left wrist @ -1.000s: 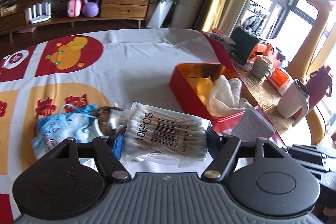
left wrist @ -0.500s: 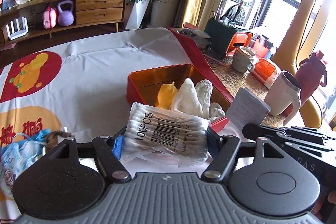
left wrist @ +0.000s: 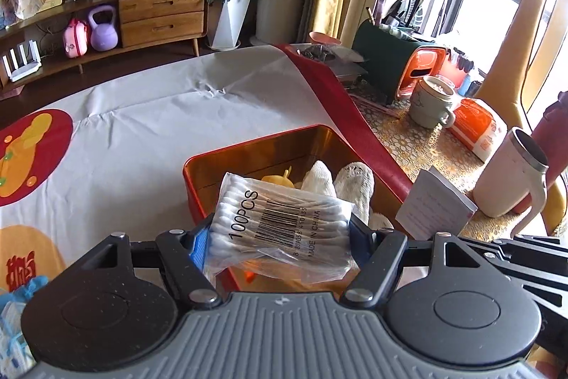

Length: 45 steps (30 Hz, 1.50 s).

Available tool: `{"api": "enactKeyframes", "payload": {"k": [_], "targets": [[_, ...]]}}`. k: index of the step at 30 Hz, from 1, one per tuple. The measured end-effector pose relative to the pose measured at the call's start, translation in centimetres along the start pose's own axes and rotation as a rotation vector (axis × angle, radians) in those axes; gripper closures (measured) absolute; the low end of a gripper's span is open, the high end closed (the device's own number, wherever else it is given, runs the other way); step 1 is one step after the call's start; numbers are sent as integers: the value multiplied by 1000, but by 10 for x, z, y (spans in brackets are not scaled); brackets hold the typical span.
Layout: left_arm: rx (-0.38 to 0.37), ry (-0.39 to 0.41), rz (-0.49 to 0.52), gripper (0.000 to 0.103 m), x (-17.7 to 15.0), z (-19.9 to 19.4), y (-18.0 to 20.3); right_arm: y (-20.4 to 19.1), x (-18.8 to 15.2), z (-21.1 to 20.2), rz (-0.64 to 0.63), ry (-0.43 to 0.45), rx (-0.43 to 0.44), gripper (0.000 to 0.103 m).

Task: Organize soft objects
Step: 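Carry the swab pack and paper over the red tin, then lower the swab pack and paper into the tin and open both tools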

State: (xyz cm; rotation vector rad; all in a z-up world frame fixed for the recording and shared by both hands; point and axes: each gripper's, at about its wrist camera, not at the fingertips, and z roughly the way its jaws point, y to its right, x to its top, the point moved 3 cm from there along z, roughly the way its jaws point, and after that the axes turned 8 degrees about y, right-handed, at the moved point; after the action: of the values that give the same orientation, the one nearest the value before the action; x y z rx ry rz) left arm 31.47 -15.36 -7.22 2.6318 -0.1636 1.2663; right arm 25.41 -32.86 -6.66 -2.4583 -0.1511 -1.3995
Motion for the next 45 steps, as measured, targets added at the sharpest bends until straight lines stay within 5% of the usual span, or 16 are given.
{"api": "enactKeyframes", "payload": {"k": [14,30,45], "targets": [[30,-63,-38,30,4,76,-3,22,-1,57,-7,-87,-30,102],[40,-83,-25,29,1,112,-5,23,-8,86,-24,-145,-30,100],[44,-98,4,26,-3,104,1,22,-10,76,-47,-147,-29,73]]}}
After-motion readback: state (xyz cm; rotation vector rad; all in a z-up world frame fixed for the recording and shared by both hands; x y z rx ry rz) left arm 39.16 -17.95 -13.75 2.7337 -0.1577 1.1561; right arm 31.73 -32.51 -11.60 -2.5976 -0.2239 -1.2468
